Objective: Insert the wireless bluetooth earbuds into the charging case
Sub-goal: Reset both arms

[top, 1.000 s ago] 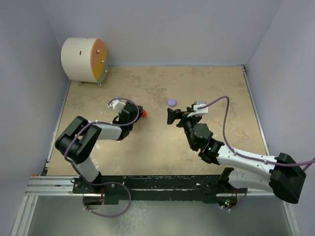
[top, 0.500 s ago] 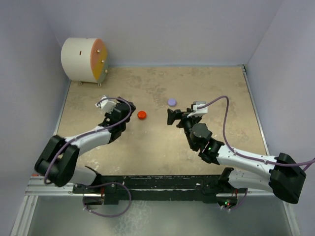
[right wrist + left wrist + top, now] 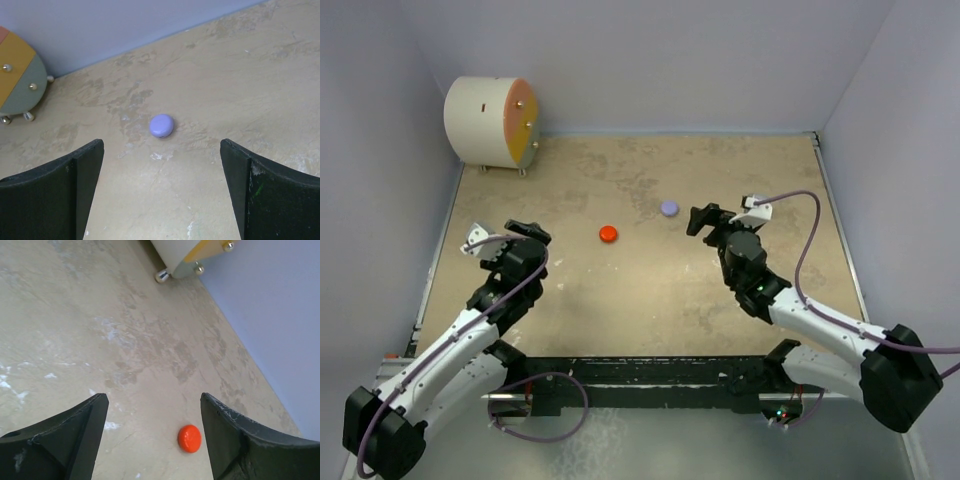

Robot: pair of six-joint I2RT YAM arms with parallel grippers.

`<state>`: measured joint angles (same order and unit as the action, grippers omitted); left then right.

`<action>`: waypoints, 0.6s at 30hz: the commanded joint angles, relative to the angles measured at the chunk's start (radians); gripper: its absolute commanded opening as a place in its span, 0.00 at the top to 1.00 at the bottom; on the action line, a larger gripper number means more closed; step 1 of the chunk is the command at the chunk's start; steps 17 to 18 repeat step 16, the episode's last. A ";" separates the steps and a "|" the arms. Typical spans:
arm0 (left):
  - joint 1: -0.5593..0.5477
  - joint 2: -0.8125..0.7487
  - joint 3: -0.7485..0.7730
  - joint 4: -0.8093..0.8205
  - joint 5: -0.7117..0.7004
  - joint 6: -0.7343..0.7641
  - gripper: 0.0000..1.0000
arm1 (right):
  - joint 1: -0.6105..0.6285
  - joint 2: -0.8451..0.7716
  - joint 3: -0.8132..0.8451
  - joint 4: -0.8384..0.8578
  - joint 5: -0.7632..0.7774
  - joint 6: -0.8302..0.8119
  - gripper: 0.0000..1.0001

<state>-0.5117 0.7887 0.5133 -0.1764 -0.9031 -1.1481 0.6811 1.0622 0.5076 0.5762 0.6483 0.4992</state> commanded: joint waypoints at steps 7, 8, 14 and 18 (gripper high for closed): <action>0.004 -0.156 -0.040 -0.266 -0.132 -0.077 0.26 | -0.300 -0.075 -0.106 0.119 -0.406 0.117 0.00; 0.004 -0.162 -0.042 -0.261 -0.121 -0.069 0.26 | -0.338 -0.063 -0.104 0.123 -0.449 0.115 0.00; 0.004 -0.167 -0.047 -0.239 -0.094 -0.031 0.26 | -0.377 -0.010 -0.079 0.127 -0.498 0.071 0.00; 0.004 -0.175 -0.047 -0.225 -0.086 -0.005 0.26 | -0.395 -0.015 -0.096 0.161 -0.532 0.062 0.00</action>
